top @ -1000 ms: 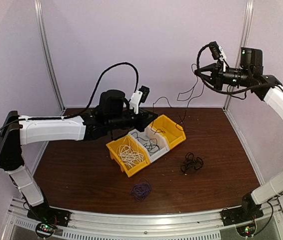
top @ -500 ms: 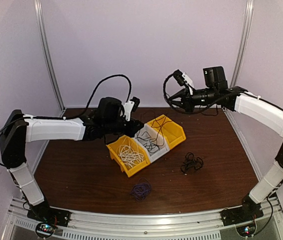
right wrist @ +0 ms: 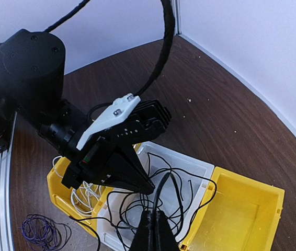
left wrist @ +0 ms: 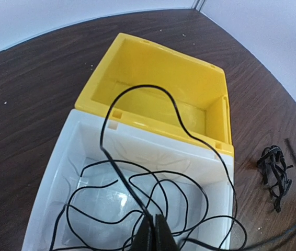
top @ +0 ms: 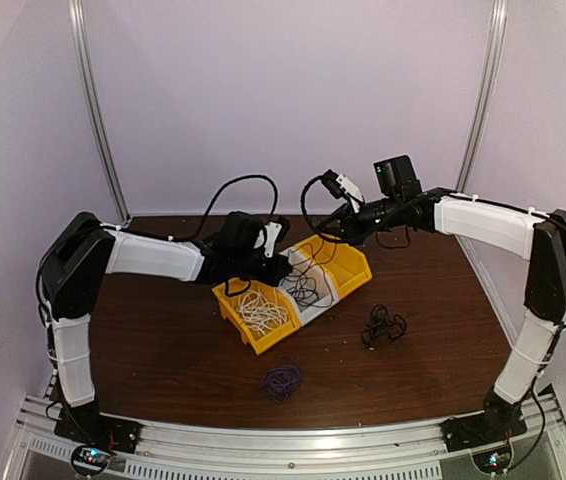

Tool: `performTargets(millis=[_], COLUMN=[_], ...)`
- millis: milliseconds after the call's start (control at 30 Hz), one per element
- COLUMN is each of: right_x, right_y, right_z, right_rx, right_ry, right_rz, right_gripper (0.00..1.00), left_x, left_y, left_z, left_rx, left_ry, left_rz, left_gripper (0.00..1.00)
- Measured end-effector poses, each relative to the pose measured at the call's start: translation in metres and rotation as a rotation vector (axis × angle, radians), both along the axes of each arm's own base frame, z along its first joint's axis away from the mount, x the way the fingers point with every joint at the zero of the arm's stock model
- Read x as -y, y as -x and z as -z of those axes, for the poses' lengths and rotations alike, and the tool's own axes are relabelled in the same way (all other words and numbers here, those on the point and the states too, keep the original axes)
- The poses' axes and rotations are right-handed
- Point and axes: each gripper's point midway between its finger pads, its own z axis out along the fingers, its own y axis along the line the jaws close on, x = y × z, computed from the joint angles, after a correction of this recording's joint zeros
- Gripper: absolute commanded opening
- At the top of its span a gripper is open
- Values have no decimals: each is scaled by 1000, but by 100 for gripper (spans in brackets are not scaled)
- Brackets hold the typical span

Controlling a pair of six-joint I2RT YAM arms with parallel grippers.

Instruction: Untangle the cables

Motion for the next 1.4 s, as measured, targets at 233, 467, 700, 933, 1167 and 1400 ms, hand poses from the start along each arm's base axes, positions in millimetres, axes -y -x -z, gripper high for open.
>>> performTargets(millis=[233, 467, 700, 933, 1167, 1400], right_x=[-3, -6, -26, -51, -72, -64], right_y=[-9, -11, -4, -12, -35, -44], right_z=[33, 34, 67, 111, 143, 174], right_rx=[-54, -43, -70, -98, -96, -125], right_ry=[38, 38, 98, 208, 325, 436], right_rz=[15, 17, -3, 2, 62, 125], right_gripper=[0, 0, 0, 0, 0, 0], left_x=[12, -2, -33, -75, -112, -124], left_y=[-8, -1, 14, 28, 51, 76], left_z=[-4, -19, -92, -97, -86, -109], left_rx=[3, 24, 137, 162, 140, 190], left_ry=[18, -2, 52, 13, -8, 85], left_rz=[18, 0, -60, -172, -248, -206], left_gripper=[46, 65, 71, 72, 72, 71])
